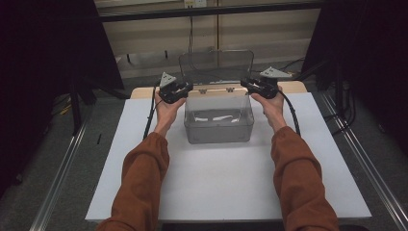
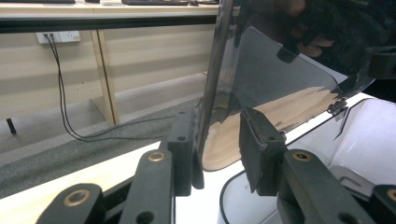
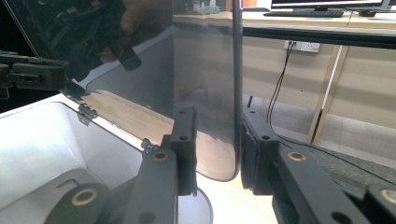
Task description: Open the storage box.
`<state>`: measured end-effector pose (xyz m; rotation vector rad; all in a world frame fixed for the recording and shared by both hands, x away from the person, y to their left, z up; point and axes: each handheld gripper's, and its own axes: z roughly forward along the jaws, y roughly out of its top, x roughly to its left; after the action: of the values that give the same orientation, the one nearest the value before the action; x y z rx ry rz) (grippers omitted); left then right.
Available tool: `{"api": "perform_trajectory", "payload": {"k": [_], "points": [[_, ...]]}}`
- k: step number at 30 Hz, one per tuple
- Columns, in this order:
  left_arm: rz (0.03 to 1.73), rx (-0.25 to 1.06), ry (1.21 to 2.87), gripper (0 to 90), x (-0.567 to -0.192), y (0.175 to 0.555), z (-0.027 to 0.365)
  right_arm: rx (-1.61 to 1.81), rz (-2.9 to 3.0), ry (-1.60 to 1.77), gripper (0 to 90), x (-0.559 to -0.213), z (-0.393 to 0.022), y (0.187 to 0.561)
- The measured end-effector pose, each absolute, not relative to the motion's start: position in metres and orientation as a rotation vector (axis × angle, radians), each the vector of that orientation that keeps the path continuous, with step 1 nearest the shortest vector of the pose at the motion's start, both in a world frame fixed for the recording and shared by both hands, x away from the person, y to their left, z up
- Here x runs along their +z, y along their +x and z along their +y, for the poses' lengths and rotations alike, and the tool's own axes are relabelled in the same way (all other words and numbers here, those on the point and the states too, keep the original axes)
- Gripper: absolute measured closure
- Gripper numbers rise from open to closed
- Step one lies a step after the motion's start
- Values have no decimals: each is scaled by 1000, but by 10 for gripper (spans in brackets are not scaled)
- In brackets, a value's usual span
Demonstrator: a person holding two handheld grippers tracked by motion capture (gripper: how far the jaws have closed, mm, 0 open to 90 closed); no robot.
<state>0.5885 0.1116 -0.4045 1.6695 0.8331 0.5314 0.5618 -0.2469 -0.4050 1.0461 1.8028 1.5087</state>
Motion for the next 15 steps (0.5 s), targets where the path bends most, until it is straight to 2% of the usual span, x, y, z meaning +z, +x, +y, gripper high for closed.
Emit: {"api": "perform_trajectory", "payload": {"k": [15], "points": [[900, 479, 1653, 714, -402, 598, 112, 1494, 1818, 1140, 737, -401, -247, 571]]}}
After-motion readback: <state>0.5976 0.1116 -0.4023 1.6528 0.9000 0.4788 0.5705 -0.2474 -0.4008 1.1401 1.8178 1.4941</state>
